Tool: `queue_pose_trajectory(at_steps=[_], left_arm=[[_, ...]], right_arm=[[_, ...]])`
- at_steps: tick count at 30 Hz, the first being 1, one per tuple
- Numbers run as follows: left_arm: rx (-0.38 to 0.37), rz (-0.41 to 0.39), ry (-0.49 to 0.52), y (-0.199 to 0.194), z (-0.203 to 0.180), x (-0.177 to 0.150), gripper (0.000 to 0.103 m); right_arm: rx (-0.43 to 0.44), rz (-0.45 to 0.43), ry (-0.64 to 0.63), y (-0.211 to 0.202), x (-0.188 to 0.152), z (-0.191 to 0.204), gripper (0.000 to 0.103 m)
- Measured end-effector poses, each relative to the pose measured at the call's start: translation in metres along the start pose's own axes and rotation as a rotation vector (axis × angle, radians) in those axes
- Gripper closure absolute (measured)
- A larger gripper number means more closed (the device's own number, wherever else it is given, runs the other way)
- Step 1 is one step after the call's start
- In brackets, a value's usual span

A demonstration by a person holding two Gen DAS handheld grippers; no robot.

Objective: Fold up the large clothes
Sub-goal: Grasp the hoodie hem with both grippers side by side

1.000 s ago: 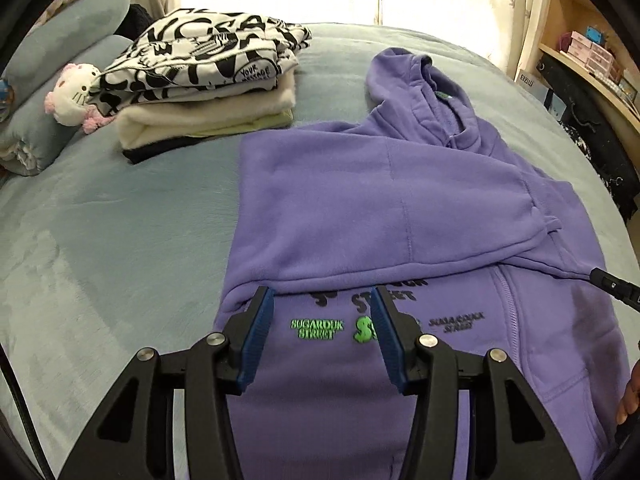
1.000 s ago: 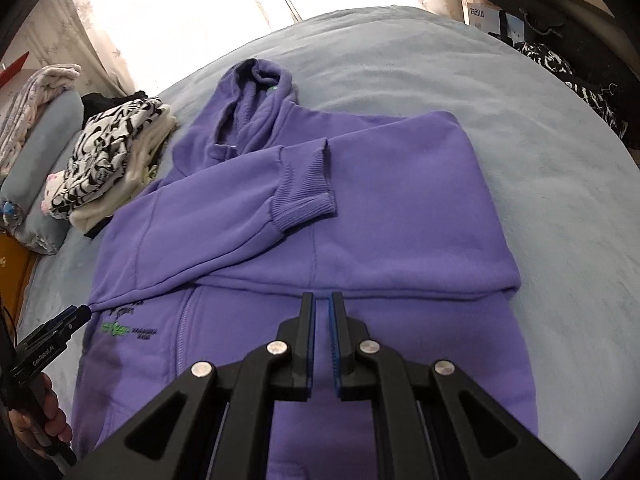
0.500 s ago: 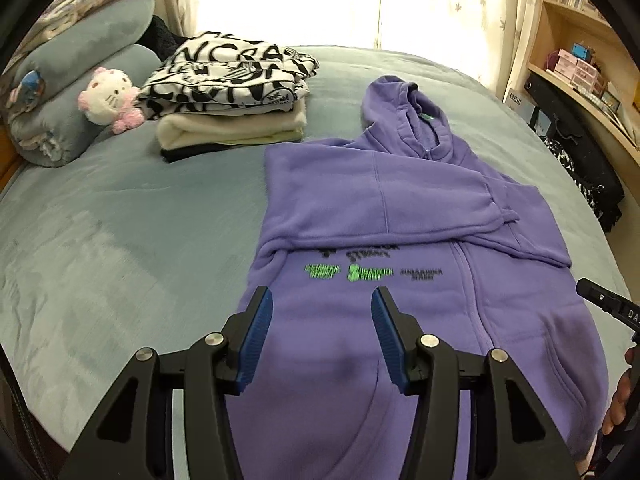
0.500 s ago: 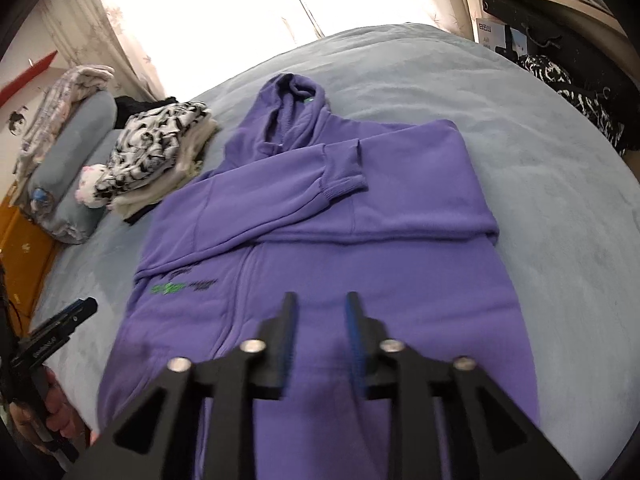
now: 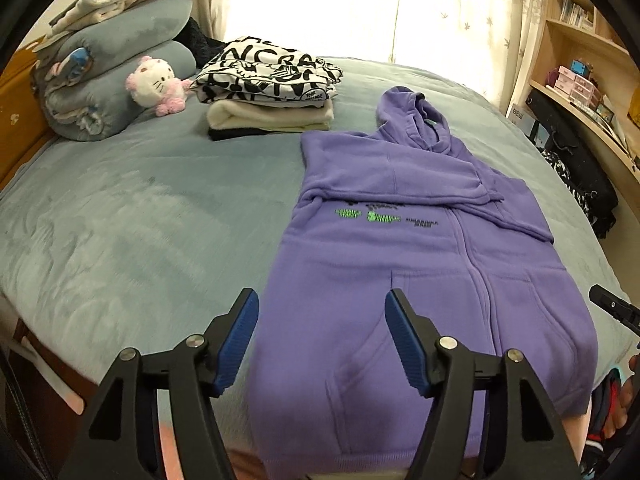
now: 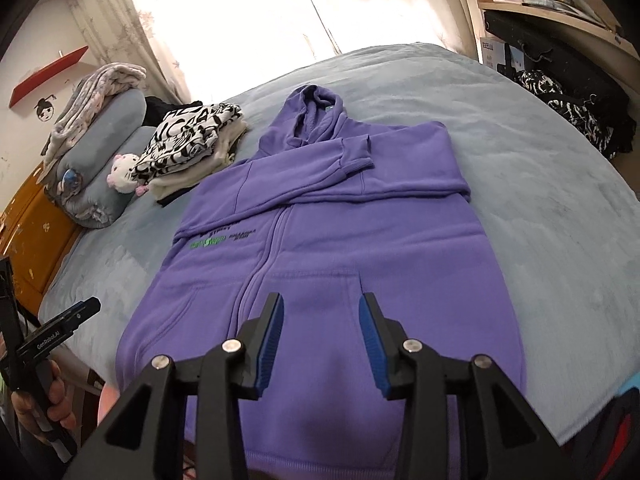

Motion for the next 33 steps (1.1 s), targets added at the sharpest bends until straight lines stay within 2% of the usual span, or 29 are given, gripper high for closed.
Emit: queue_pose_trajectory(at_steps=[7, 18, 27, 30, 33], left_arm=[[0.009, 0.019, 0.025, -0.011, 0.006, -0.025, 0.038], [0.025, 0.110, 0.062, 0.000, 0.018, -0.056, 0.038], [-0.060, 0.237, 0.023, 0.034, 0.035, -0.080, 0.038], [-0.079, 0.239, 0.010, 0.042, 0.041, -0.087, 0.037], [-0.102, 0.228, 0.004, 0.045, 0.043, -0.091, 0.030]], right_arm=[[0.014, 0.016, 0.004, -0.007, -0.025, 0.000, 0.064], [-0.023, 0.067, 0.007, -0.014, -0.058, -0.020, 0.063], [-0.079, 0.122, 0.064, -0.012, -0.083, -0.062, 0.063], [-0.073, 0.123, 0.100, -0.014, -0.089, -0.078, 0.063], [-0.066, 0.114, 0.113, -0.018, -0.092, -0.088, 0.063]])
Point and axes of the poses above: each gripper's, at about its wrist camera, not at the fingertips, and y roughly the way its jaws point, z to its left, x to its top, the point moved 1 cm from there along y, roughly the way its jaws point, and after that the axes turned 7 degrees about -y, right-handed, at the moved point
